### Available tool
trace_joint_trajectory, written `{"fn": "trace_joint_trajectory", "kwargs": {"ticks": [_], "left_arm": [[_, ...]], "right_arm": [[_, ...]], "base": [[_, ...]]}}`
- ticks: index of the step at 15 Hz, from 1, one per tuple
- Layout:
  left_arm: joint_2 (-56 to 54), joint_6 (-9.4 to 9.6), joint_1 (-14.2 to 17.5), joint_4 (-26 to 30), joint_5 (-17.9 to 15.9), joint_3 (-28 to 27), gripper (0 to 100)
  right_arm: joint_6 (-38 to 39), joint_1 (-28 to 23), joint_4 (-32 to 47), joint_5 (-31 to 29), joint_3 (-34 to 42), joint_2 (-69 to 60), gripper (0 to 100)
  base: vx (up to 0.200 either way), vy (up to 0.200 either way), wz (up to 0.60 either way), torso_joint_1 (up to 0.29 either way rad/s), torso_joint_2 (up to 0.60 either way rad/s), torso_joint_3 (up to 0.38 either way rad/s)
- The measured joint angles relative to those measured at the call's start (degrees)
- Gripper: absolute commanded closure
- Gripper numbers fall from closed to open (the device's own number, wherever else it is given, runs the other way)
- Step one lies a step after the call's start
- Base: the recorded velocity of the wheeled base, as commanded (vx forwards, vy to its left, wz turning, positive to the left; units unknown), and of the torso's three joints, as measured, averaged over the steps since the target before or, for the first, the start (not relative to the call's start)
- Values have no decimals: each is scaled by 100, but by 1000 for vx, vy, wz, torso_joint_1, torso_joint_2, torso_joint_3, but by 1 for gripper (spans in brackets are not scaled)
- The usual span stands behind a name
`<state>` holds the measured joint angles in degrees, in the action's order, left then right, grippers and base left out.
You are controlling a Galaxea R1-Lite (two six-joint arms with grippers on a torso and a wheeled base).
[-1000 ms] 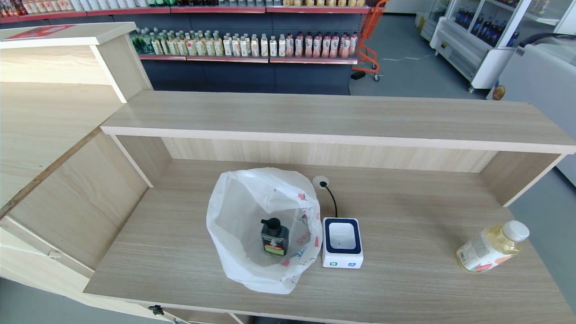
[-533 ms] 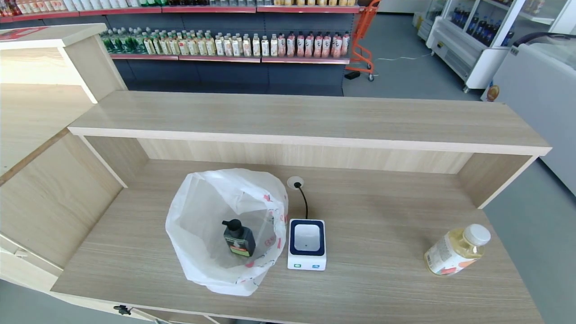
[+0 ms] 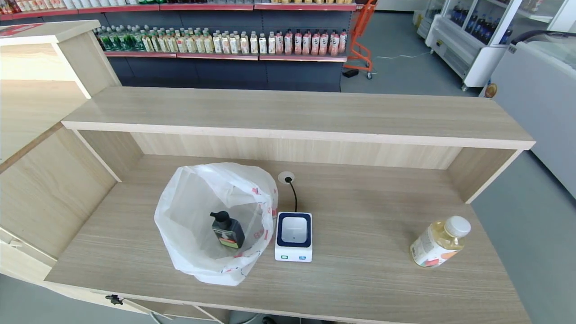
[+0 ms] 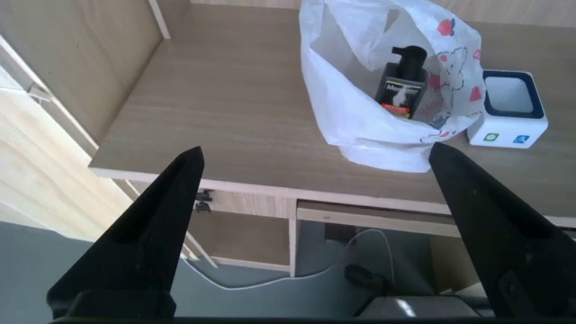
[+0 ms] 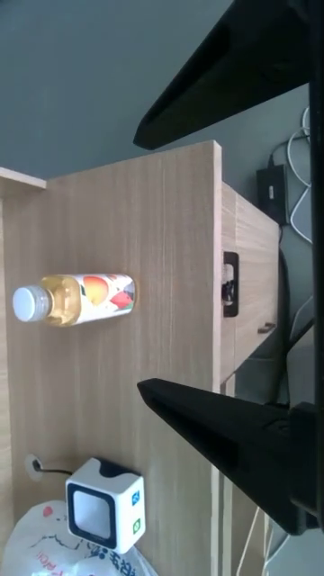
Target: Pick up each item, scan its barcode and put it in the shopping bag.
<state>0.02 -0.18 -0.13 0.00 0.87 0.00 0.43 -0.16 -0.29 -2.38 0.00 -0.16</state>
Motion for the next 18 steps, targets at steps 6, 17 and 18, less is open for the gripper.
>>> {"fn": "trace_joint_trajectory", "kwargs": {"ticks": [6,17,18], "left_arm": [[0,21,-2,0,-7,0,0],[0,13,-2,2,-11,0,0],[0,13,4,0,-11,0,0]], "right_arm": [[1,-2,0,0,0,2,0],[85,16,645,49,-1176,1015,0],[167,16,777,39,-1474,1540,0]], "base": [[0,-67,0,2,2,2],[0,-73,0,3,3,-1],[0,0,0,0,0,0]]}}
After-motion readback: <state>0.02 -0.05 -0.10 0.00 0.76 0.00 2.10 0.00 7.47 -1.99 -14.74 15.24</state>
